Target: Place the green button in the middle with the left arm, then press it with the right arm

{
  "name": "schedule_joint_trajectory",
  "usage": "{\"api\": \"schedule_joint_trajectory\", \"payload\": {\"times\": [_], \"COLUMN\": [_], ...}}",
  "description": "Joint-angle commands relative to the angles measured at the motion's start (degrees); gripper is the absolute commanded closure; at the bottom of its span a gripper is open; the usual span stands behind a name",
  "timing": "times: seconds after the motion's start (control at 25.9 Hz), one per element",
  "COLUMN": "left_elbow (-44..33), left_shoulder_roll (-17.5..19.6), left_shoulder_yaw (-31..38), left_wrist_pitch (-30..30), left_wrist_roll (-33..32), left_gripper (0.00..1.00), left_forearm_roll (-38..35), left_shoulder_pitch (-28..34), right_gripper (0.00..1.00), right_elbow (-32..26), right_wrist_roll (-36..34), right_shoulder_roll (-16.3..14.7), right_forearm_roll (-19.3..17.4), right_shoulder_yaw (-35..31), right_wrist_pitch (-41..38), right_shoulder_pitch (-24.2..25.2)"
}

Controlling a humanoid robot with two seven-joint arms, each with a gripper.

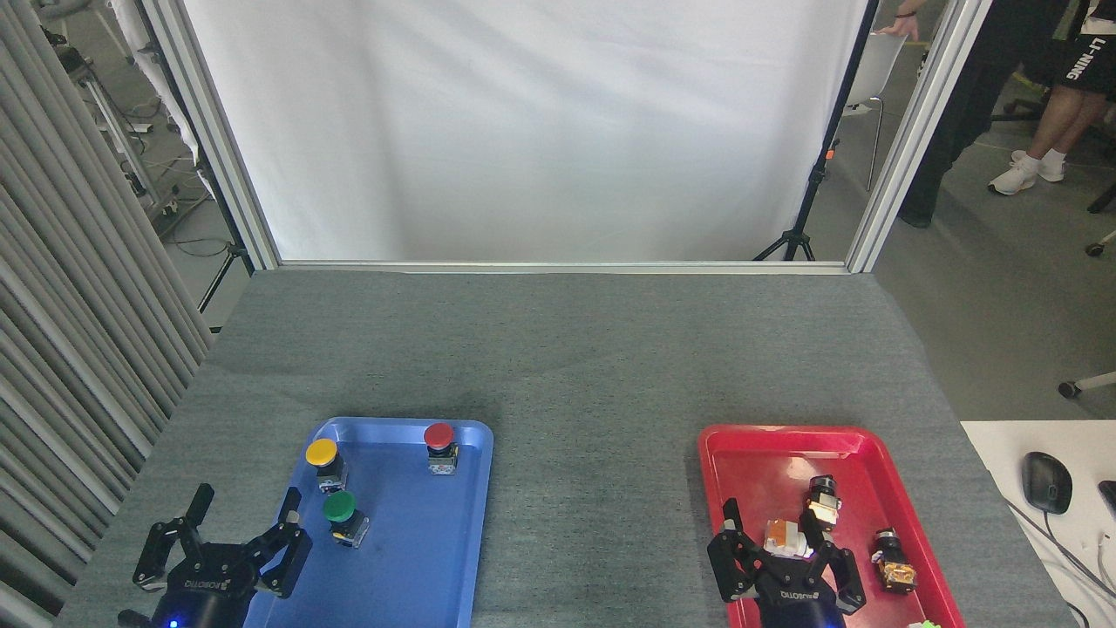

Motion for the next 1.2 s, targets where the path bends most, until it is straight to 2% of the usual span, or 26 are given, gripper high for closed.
{"api": "schedule_joint_trajectory", "payload": {"times": [0.0, 0.39, 0.58, 0.77, 0.97, 1.16], "left_elbow": [0.3, -0.3, -0.2, -0.3, -0.3, -0.3], "left_shoulder_roll": [0.1, 0.2, 0.4, 0.4, 0.3, 0.4], "left_shoulder_yaw": [0.7, 1.2, 1.2, 1.2, 1.3, 1.3], "left_wrist_pitch": [-0.2, -0.9, -1.8, -1.9, -1.8, -1.8], "left_wrist_roll": [0.0, -1.5, -1.6, -1.3, -1.4, -1.4], "left_gripper": [0.01, 0.01, 0.01, 0.01, 0.01, 0.01], "left_forearm_roll": [0.3, 1.5, 1.5, 1.4, 1.4, 1.4], "left_shoulder_pitch": [0.0, 0.4, 0.4, 0.4, 0.4, 0.4], "right_gripper": [0.02, 0.01, 0.01, 0.01, 0.01, 0.00], "right_elbow": [0.0, 0.4, -0.1, -0.2, -0.5, -2.9], "right_wrist_roll": [-0.5, -0.5, -0.5, -0.6, -0.6, 0.0], "right_shoulder_roll": [0.0, 0.5, -0.3, -0.7, -0.8, -2.0], "right_forearm_roll": [6.5, 6.8, 7.2, 11.8, 11.8, 9.7], "right_shoulder_yaw": [0.1, 0.4, 1.2, 1.4, 2.4, 2.3], "right_wrist_pitch": [1.7, 2.4, 2.7, 3.1, 2.8, 1.9], "right_shoulder_pitch": [0.0, 0.0, 0.2, 0.3, 0.3, 0.9]}}
